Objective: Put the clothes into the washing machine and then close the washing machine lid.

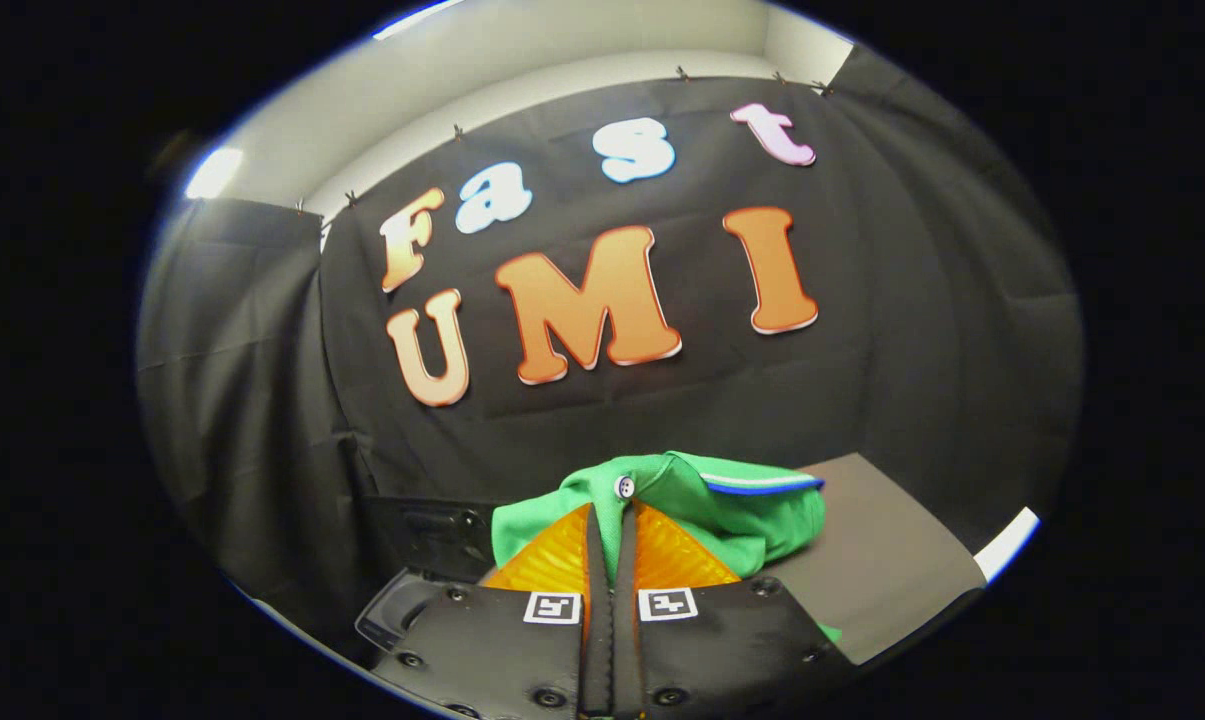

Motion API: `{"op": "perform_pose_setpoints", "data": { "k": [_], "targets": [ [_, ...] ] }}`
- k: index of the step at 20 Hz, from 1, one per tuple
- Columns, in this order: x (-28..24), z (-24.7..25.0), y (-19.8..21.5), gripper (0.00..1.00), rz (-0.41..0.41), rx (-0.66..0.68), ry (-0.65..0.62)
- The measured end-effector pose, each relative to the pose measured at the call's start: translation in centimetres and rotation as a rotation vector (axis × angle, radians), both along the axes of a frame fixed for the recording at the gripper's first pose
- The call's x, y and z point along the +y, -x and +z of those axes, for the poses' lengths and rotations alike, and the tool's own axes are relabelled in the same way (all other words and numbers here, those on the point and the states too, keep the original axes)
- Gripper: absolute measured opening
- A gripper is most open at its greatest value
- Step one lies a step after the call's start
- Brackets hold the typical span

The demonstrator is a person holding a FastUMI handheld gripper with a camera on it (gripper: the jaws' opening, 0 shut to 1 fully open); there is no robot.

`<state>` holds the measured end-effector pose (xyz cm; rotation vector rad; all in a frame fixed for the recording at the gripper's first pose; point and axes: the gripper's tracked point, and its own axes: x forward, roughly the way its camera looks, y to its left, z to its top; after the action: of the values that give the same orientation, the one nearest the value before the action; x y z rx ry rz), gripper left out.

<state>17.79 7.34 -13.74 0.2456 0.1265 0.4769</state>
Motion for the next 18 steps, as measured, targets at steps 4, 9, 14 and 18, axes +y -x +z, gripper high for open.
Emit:
{"op": "perform_pose_setpoints", "data": {
  "k": [4,9,14,18],
  "targets": [
    [1.9,3.0,4.1,0.08,-0.007,-0.124,0.018],
    [6.0,7.8,8.0,0.08,0.000,-0.192,-0.037],
    [11.7,11.4,9.7,0.08,-0.034,-0.253,-0.029],
    [18.4,12.6,10.7,0.08,-0.009,-0.274,-0.016]
  ]
}}
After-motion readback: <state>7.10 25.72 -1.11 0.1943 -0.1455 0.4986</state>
